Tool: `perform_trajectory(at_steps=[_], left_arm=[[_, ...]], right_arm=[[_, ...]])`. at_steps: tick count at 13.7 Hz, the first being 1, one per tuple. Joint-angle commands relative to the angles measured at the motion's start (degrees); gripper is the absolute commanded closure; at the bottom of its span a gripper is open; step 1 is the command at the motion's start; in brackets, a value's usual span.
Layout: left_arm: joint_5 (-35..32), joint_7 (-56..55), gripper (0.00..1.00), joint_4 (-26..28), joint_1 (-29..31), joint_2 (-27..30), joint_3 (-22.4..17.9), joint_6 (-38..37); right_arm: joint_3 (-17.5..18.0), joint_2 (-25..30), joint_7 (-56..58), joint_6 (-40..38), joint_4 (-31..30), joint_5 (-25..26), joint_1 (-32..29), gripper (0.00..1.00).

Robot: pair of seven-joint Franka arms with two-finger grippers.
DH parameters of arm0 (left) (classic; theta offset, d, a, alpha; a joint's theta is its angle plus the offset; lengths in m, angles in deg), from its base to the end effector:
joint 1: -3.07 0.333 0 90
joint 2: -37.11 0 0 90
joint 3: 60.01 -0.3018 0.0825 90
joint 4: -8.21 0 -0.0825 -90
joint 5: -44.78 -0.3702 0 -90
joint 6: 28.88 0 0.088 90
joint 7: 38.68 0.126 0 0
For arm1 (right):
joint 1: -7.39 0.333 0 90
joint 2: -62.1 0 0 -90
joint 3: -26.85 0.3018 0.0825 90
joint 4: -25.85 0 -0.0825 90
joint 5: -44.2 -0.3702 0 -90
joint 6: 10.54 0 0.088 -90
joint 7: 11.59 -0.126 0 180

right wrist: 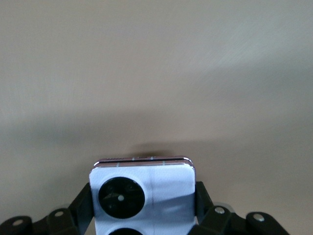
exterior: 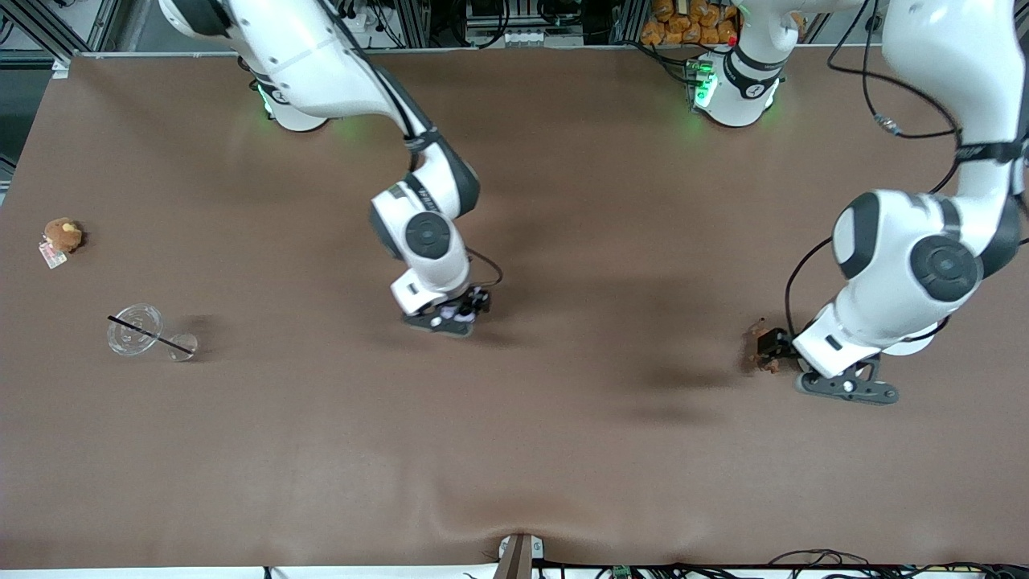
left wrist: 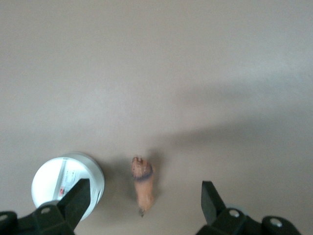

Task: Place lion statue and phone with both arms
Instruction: 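Lower the lion beside the white cup and open the left gripper, then carry the phone toward the glass cup while the left gripper withdraws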

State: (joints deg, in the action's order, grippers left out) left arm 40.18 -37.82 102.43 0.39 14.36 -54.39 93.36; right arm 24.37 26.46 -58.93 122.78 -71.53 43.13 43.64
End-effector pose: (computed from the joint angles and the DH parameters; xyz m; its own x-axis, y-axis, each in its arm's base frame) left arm 0.6540 -0.0841 0.3688 0.9774 -0.1898 0.0931 -0.1873 -0.9817 -0.0351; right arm 0.5458 0.3685 0.2127 0.9709 -0.2391 0.0125 -0.2391 -0.9710 0.0035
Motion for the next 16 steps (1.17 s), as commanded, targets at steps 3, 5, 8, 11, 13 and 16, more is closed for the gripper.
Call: perform_trajectory(at_steps=[3, 5, 8, 11, 13, 16], left_arm=[[-0.33, 0.28, 0.00, -3.17, 1.10, 6.74, 0.61, -9.91], [-0.41, 0.37, 0.00, -3.34, 1.19, 9.55, 0.61, -13.51], [0.81, 0.46, 0.00, -5.89, 2.33, 13.24, 0.70, -21.85], [1.70, 0.55, 0.00, -6.16, 2.51, 16.94, 0.44, -26.87], [1.70, 0.55, 0.00, -6.07, 1.98, 20.19, -0.17, -30.21], [2.05, 2.12, 0.00, -5.72, 1.89, 25.37, -1.67, -35.22]], right_arm=[[0.11, 9.18, 14.69, -6.49, -1.32, 0.53, -12.93, 0.78], [0.11, 8.83, 21.99, -6.40, -1.32, 0.53, -18.82, 0.78], [0.11, 7.70, 30.87, -5.44, -0.97, 0.53, -27.44, 0.78], [0.11, 4.45, 35.55, -5.17, 0.52, 0.53, -32.11, 0.78], [0.11, 1.29, 39.75, -2.29, 0.52, 0.53, -35.18, 0.78], [0.11, -1.71, 48.20, 0.80, 0.52, 0.53, -38.61, 0.78]])
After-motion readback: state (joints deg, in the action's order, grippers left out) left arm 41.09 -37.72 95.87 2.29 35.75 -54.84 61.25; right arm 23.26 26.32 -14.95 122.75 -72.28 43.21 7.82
